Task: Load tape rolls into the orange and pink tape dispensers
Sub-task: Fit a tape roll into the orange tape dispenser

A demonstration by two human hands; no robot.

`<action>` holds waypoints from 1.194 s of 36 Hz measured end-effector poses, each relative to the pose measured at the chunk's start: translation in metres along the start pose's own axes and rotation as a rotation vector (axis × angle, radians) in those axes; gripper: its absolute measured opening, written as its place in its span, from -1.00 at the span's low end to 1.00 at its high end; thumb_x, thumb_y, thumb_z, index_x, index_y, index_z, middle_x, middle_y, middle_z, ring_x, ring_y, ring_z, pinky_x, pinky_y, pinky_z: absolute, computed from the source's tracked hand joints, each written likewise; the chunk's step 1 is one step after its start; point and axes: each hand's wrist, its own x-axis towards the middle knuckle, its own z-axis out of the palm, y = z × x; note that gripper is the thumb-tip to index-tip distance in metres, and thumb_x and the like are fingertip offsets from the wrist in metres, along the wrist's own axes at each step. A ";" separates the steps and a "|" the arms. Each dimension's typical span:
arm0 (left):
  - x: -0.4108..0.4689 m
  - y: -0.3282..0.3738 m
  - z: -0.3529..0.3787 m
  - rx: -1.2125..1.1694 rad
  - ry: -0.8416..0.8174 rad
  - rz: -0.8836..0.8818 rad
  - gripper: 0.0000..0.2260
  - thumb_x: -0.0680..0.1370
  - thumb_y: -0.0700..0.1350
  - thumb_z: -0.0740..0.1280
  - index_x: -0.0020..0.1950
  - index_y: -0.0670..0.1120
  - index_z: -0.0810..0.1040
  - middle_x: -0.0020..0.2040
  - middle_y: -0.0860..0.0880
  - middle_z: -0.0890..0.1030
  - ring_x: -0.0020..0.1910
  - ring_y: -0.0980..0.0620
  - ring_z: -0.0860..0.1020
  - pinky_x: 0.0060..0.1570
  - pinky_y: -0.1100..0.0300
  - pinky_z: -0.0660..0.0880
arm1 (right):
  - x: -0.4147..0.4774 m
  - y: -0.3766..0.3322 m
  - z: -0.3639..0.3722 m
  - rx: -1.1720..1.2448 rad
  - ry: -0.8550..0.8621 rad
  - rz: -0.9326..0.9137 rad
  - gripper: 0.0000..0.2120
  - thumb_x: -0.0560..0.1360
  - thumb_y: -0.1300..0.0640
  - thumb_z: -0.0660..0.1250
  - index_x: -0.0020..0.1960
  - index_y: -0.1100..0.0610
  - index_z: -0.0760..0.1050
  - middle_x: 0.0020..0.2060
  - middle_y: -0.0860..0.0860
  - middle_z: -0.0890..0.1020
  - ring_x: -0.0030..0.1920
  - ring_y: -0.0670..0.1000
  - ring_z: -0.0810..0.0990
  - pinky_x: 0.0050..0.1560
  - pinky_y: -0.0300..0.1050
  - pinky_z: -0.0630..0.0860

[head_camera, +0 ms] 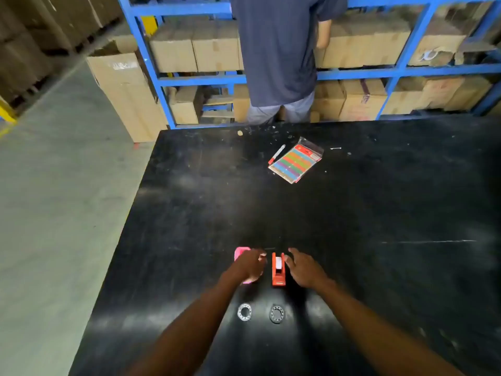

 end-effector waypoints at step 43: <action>0.001 0.018 0.046 -0.298 0.056 -0.003 -0.58 0.70 -0.02 0.12 0.55 -0.01 0.15 0.01 -0.28 0.58 -0.23 -0.23 0.58 -0.31 0.23 0.53 | -0.006 0.043 0.004 0.707 -0.029 -0.063 -0.62 0.65 -0.17 0.03 0.41 -0.06 0.24 0.20 0.02 0.55 0.14 -0.01 0.56 0.05 -0.31 0.42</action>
